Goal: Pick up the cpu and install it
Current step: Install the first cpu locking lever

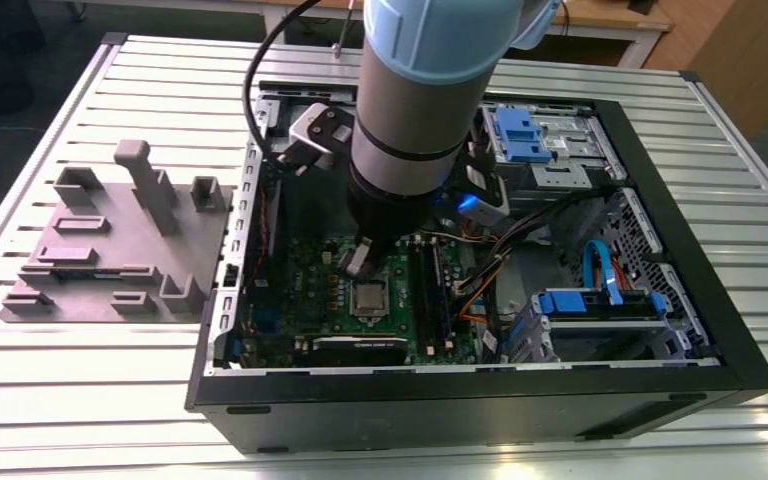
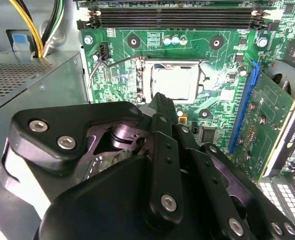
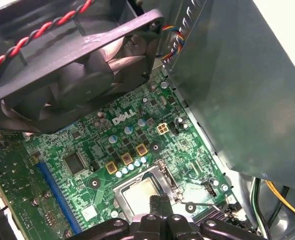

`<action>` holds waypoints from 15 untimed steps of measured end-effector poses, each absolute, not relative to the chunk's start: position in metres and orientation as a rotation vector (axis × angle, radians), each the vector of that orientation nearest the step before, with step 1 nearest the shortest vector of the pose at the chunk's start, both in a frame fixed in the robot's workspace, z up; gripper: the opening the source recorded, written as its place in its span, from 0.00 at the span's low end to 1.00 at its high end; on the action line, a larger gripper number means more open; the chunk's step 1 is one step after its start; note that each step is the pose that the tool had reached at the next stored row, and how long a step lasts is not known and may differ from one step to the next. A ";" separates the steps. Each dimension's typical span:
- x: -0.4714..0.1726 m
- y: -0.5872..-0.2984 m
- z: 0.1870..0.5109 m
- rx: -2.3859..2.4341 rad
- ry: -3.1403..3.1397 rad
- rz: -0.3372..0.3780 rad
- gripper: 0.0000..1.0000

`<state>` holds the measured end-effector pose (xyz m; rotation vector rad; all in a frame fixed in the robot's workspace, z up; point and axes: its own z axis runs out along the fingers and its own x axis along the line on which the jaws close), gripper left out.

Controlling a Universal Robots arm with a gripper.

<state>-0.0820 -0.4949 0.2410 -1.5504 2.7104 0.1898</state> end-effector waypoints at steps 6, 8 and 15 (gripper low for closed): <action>-0.082 -0.495 0.241 -1.550 2.710 0.190 0.11; -0.077 -0.495 0.241 -1.551 2.711 0.190 0.11; -0.059 -0.495 0.241 -1.551 2.711 0.190 0.11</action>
